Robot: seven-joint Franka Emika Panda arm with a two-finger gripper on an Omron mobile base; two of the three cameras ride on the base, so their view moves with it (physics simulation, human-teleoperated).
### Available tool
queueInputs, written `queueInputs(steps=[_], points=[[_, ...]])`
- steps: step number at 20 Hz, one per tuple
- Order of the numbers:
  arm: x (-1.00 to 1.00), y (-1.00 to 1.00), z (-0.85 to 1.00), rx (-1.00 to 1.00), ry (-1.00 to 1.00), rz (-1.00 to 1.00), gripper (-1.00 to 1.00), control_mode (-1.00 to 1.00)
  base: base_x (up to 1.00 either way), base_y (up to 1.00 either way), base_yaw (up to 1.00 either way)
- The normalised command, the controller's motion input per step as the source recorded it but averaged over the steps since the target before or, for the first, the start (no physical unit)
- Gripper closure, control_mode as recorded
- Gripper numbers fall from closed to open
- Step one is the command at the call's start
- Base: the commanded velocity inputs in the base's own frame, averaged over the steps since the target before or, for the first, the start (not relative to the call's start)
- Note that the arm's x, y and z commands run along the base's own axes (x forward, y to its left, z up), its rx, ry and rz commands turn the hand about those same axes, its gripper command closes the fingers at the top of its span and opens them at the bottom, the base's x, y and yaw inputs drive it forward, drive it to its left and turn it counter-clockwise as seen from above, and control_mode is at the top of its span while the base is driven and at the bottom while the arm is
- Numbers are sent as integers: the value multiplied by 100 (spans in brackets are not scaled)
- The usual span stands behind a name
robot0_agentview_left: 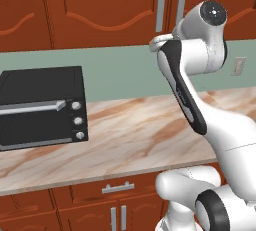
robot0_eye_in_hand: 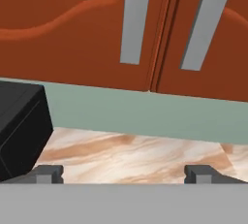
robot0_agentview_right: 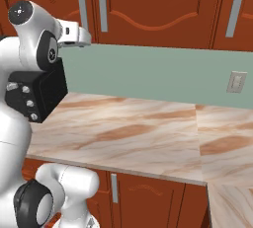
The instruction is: Move the condiment bottle and oil and vinegar bottle from the cabinet to the dining counter.
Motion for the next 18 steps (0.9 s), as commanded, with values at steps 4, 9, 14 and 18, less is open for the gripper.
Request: queueInputs(steps=[4, 9, 14, 18], points=[[1, 0, 11, 0, -29, 0, -100, -100, 0, 0, 0], [9, 0, 14, 0, -30, 0, -100, -100, 0, 0, 0], [25, 0, 35, 0, -5, -5, -100, -100, 0, 0, 0], [15, 1, 44, 0, 0, -9, -100, -100, 0, 0, 0]])
